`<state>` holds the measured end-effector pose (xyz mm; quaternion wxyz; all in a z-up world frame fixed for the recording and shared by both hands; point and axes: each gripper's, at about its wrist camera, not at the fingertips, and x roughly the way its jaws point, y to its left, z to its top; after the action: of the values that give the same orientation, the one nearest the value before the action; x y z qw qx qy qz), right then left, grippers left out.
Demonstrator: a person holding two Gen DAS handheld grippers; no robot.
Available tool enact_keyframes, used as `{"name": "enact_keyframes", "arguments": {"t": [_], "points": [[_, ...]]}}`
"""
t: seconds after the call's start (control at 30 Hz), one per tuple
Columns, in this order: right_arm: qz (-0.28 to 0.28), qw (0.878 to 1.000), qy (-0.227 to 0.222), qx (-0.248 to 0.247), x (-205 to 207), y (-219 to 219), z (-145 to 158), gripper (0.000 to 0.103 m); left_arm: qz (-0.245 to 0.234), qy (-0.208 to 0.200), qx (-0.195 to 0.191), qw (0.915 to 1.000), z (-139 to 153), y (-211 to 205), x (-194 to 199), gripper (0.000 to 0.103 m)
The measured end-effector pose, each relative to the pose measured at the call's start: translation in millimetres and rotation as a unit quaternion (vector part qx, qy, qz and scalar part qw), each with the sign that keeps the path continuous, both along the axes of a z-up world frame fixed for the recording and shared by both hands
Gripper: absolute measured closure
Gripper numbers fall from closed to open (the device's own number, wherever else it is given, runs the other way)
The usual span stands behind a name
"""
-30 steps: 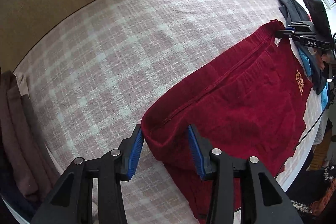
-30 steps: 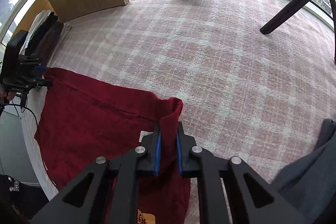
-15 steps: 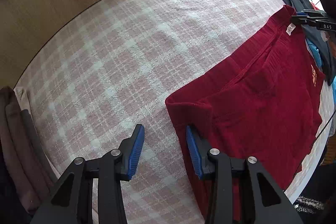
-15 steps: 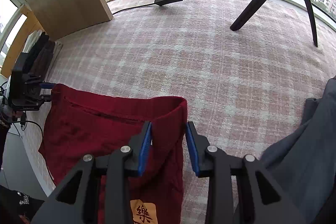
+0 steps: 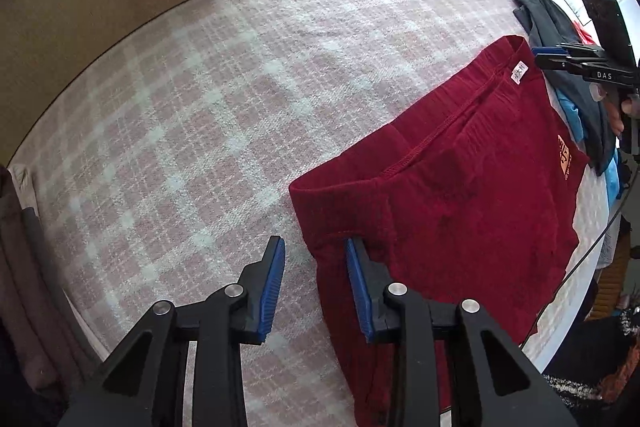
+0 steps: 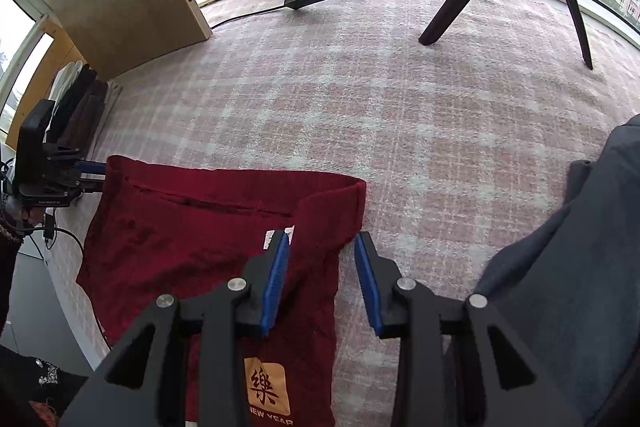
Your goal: Fold clothes
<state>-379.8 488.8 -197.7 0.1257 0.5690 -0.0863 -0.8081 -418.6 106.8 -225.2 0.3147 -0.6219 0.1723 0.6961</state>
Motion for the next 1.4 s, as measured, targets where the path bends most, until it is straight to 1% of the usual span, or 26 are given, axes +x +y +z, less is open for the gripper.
{"name": "enact_keyframes", "arguments": {"t": [0.07, 0.17, 0.3, 0.4, 0.43, 0.47, 0.5, 0.53, 0.57, 0.63, 0.7, 0.8, 0.87, 0.9, 0.93, 0.97, 1.0, 1.1, 1.17, 1.2, 1.23, 1.27, 1.3, 1.33, 1.37, 1.4], "points": [[-0.001, 1.000, 0.000, 0.000, -0.3, -0.3, 0.5, 0.069, 0.003, -0.009, 0.004, 0.9999, -0.1, 0.5, 1.9, 0.072], [-0.004, 1.000, 0.005, -0.004, 1.0, 0.8, 4.3, 0.069, 0.008, -0.002, 0.012, 0.9999, 10.9, -5.7, 12.2, 0.071], [0.001, 1.000, 0.008, -0.008, 3.8, 2.3, 8.2, 0.069, 0.017, -0.001, 0.033, 0.9993, 22.8, -16.5, 21.0, 0.058], [0.008, 1.000, 0.000, 0.002, 2.7, -1.1, 3.1, 0.069, 0.025, -0.002, 0.014, 0.9996, 12.0, -0.9, 1.9, 0.058], [0.010, 1.000, -0.003, 0.002, 2.5, -2.4, 1.8, 0.069, 0.022, -0.002, 0.008, 0.9997, 7.2, 1.9, 3.6, 0.059], [0.015, 1.000, -0.004, 0.006, 4.1, -4.3, 1.4, 0.069, 0.022, 0.000, -0.001, 0.9998, 3.1, 3.8, 2.6, 0.063], [0.021, 1.000, -0.006, 0.009, 5.9, -6.3, 1.2, 0.069, 0.021, 0.001, -0.009, 0.9997, -1.1, 5.7, 1.6, 0.081], [0.027, 1.000, -0.008, 0.013, 7.7, -8.3, 0.9, 0.069, 0.022, 0.002, -0.017, 0.9996, -4.8, 6.5, 0.6, 0.093], [0.033, 0.999, -0.009, 0.016, 9.5, -10.4, 0.6, 0.069, 0.030, 0.000, -0.018, 0.9994, -6.5, 3.7, -0.8, 0.097], [0.046, 0.998, -0.014, 0.028, 20.8, -11.4, 1.6, 0.069, 0.054, 0.001, -0.007, 0.9985, -1.0, -7.2, -3.7, 0.097], [0.057, 0.998, -0.020, 0.036, 34.4, -10.8, 1.2, 0.069, 0.073, 0.014, -0.005, 0.9972, 6.5, -16.9, -6.1, 0.097], [0.066, 0.996, -0.046, 0.029, 53.2, -12.6, -7.9, 0.069, 0.072, 0.012, 0.001, 0.9973, 13.4, -25.9, -5.4, 0.097], [0.072, 0.994, -0.057, 0.051, 61.4, -17.3, -17.2, 0.069, 0.067, 0.014, -0.001, 0.9976, 14.8, -25.7, -4.4, 0.097], [0.074, 0.994, -0.052, 0.062, 64.4, -19.5, -19.3, 0.069, 0.066, 0.015, -0.003, 0.9977, 15.1, -25.2, -4.2, 0.097], [0.077, 0.993, -0.047, 0.072, 67.2, -21.6, -21.2, 0.071, 0.065, 0.015, -0.005, 0.9978, 15.1, -24.9, -4.1, 0.097], [0.076, 0.994, -0.053, 0.064, 68.7, -21.8, -22.1, 0.077, 0.066, 0.014, -0.006, 0.9977, 14.5, -25.1, -4.3, 0.097], [0.074, 0.994, -0.059, 0.054, 70.1, -21.8, -22.8, 0.100, 0.067, 0.013, -0.007, 0.9977, 14.0, -25.3, -4.6, 0.097], [0.062, 0.994, -0.067, 0.062, 83.8, -14.5, -9.8, 0.100, 0.067, 0.012, -0.007, 0.9976, 13.6, -27.9, -3.9, 0.097], [0.030, 0.995, -0.085, 0.048, 94.7, 2.2, 2.4, 0.100, 0.066, 0.012, -0.009, 0.9977, 12.5, -29.8, -3.2, 0.095], [0.022, 0.993, -0.092, 0.069, 96.7, 5.9, 5.3, 0.100, 0.066, 0.013, -0.014, 0.9977, 11.4, -30.7, -2.6, 0.092], [0.015, 0.991, -0.099, 0.092, 98.5, 9.3, 7.9, 0.096, 0.066, 0.015, -0.019, 0.9975, 11.0, -31.8, -1.6, 0.092], [0.009, 0.989, -0.090, 0.114, 97.0, 10.8, 12.1, 0.090, 0.066, 0.016, -0.020, 0.9975, 11.5, -32.7, -0.1, 0.089], [0.000, 0.991, -0.069, 0.116, 93.1, 12.6, 18.9, 0.071, 0.066, 0.019, -0.019, 0.9975, 14.0, -34.4, 1.3, 0.088], [-0.006, 0.994, -0.046, 0.101, 86.7, 12.8, 25.3, 0.055, 0.065, 0.023, -0.018, 0.9974, 18.4, -37.2, 3.4, 0.088], [-0.013, 0.996, -0.023, 0.085, 80.1, 12.9, 31.6, 0.052, 0.060, 0.028, -0.016, 0.9977, 23.8, -40.6, 7.3, 0.090], [-0.007, 0.998, -0.007, 0.065, 71.9, 10.3, 33.8, 0.051, 0.052, 0.033, -0.014, 0.9980, 28.6, -42.6, 12.5, 0.087]]}}
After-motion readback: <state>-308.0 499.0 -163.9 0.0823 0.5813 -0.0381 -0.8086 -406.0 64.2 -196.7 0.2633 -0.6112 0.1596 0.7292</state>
